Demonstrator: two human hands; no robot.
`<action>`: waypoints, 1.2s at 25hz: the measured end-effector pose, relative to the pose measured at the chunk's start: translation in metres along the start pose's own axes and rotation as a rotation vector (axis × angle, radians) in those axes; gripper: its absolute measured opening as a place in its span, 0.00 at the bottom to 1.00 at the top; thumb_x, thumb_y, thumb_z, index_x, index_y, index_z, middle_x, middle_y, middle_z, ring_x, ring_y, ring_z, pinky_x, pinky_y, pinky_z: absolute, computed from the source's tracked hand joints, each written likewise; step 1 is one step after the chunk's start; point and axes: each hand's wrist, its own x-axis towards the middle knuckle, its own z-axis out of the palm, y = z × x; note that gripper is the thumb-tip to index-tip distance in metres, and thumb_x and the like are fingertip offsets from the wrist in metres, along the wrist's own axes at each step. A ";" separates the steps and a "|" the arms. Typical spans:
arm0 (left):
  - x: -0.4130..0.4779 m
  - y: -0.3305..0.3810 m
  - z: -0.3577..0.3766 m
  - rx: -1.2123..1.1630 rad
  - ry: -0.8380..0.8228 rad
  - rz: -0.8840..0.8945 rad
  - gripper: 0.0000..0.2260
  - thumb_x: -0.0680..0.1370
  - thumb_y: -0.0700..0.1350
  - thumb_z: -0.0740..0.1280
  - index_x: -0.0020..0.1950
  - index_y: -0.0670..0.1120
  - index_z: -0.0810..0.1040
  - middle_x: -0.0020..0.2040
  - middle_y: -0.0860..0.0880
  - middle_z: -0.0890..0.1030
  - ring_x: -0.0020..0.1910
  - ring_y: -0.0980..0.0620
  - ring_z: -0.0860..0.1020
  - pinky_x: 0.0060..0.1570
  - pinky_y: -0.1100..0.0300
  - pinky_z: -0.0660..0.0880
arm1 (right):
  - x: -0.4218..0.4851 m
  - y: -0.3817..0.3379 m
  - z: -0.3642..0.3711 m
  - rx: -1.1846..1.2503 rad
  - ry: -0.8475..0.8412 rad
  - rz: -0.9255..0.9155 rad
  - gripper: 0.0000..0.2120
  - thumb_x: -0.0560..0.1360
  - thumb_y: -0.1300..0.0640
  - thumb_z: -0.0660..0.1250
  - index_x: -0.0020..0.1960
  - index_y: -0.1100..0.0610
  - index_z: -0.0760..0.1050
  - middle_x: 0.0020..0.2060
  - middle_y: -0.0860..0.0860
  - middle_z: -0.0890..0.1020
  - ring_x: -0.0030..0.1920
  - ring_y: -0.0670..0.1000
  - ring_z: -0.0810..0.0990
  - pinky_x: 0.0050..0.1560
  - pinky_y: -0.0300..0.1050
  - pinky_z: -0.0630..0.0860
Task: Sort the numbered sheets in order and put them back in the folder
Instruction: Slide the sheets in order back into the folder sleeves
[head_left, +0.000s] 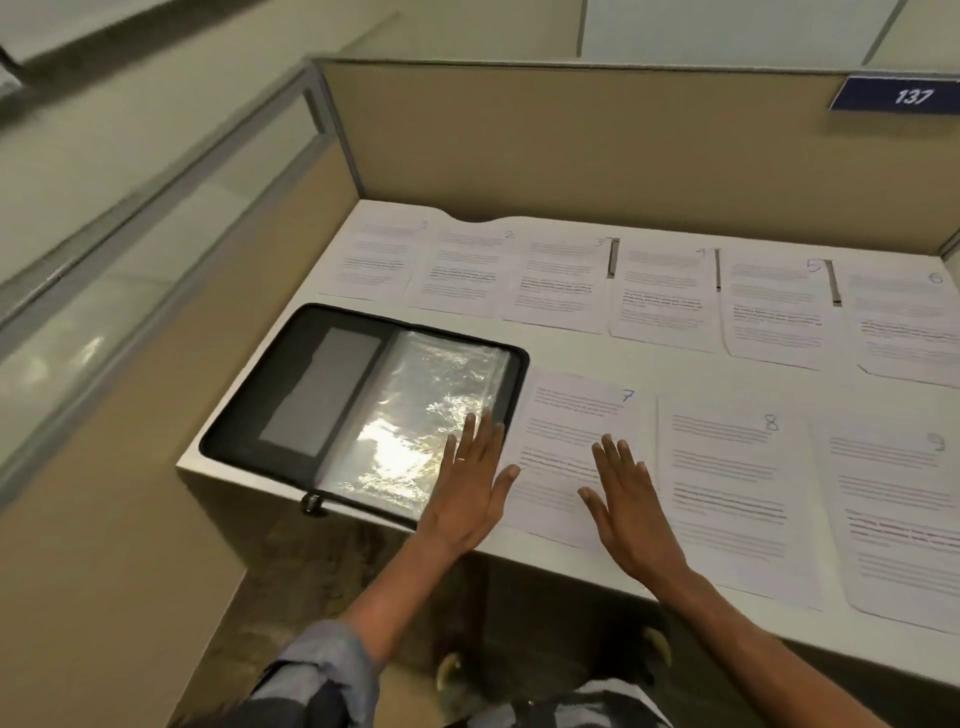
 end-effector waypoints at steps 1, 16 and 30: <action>-0.005 -0.017 -0.012 0.023 0.009 -0.013 0.29 0.86 0.59 0.44 0.84 0.49 0.41 0.83 0.50 0.36 0.80 0.53 0.31 0.80 0.49 0.36 | 0.008 -0.020 0.007 0.008 -0.001 -0.012 0.39 0.79 0.29 0.34 0.83 0.49 0.42 0.82 0.45 0.40 0.82 0.47 0.37 0.82 0.57 0.45; 0.044 -0.205 -0.073 0.083 -0.008 -0.201 0.30 0.86 0.60 0.46 0.84 0.50 0.41 0.83 0.51 0.36 0.80 0.51 0.33 0.78 0.50 0.33 | 0.190 -0.189 0.083 0.017 -0.089 -0.172 0.35 0.83 0.36 0.43 0.84 0.55 0.46 0.83 0.51 0.44 0.82 0.53 0.39 0.82 0.58 0.45; 0.188 -0.314 -0.117 -0.012 -0.030 -0.213 0.30 0.87 0.57 0.49 0.84 0.44 0.46 0.84 0.46 0.41 0.82 0.48 0.37 0.79 0.47 0.36 | 0.361 -0.247 0.102 -0.102 -0.134 -0.253 0.34 0.85 0.46 0.56 0.83 0.60 0.46 0.82 0.57 0.44 0.82 0.58 0.41 0.79 0.55 0.45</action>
